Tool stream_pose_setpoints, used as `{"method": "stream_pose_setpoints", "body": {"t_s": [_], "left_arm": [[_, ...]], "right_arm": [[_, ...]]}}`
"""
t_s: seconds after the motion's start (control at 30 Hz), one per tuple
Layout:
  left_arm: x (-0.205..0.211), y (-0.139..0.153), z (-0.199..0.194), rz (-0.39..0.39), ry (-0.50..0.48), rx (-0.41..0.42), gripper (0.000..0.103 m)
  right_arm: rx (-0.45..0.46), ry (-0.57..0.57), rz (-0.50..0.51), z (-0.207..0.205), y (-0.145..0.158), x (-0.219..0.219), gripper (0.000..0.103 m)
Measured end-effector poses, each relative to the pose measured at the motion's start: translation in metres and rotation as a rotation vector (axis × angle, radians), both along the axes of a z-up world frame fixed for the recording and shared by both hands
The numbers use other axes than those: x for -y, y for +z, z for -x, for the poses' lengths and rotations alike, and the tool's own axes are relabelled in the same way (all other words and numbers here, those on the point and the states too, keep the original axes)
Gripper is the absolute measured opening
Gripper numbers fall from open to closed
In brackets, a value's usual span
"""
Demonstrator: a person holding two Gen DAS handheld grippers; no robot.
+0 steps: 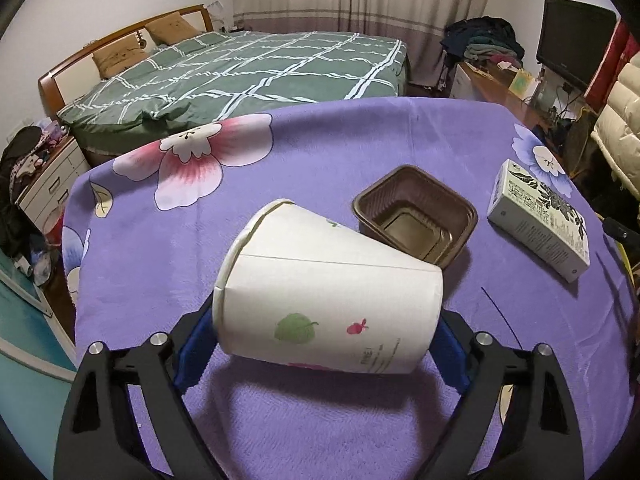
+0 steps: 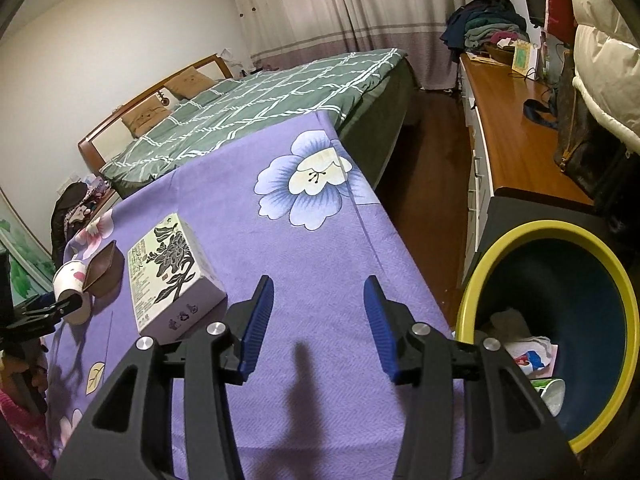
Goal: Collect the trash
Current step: 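Carry the paper cup over the yellow bin and open the left gripper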
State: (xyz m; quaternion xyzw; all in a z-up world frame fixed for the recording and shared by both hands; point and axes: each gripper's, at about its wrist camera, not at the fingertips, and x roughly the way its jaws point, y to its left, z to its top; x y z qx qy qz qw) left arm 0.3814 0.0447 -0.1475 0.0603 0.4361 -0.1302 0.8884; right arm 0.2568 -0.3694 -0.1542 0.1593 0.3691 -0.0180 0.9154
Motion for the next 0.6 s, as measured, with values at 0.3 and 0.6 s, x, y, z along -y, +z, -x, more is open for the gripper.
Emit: {"method": "stream_pose_setpoints", "body": {"t_s": [0.3, 0.6], "left_arm": [[0.014, 0.016, 0.026, -0.002, -0.016, 0.027, 0.086], [0.058, 0.054, 0.071, 0.006, -0.072, 0.069, 0.086]], "right_arm": [[0.009, -0.006, 0.004, 0.002, 0.003, 0.001, 0.045], [0.039, -0.004, 0.038, 0.031, 0.022, 0.014, 0.045]]}}
